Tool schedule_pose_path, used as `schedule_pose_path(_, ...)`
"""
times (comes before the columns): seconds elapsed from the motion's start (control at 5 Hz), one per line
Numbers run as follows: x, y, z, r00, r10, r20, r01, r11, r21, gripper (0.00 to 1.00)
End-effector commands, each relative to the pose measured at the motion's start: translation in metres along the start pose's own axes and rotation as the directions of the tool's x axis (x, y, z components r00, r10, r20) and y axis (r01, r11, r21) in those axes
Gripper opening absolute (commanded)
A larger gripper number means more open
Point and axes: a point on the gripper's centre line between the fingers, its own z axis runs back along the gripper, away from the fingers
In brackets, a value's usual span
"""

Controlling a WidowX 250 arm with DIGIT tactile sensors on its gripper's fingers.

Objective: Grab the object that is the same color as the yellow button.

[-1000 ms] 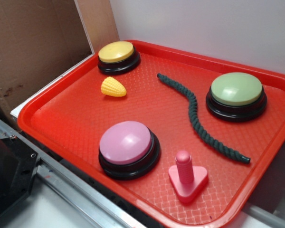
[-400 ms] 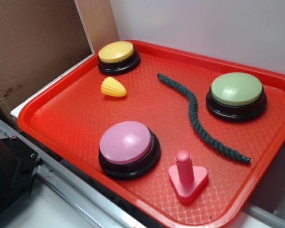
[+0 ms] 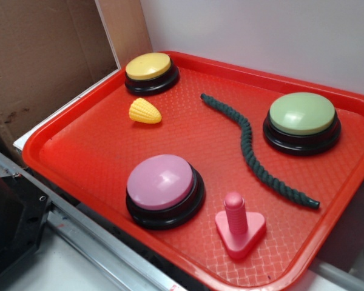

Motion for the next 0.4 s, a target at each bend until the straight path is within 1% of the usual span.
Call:
schedule_pose_path(0.0, 0.051, -0.002, -0.051, 0.869, -0.456, -0.19, 0.485, 0.862, 0.146, 1.0)
schedule_pose_path(0.2, 0.041, -0.007, -0.065, 0.729, -0.645, -0.23, 0.683, 0.709, 0.176, 1.0)
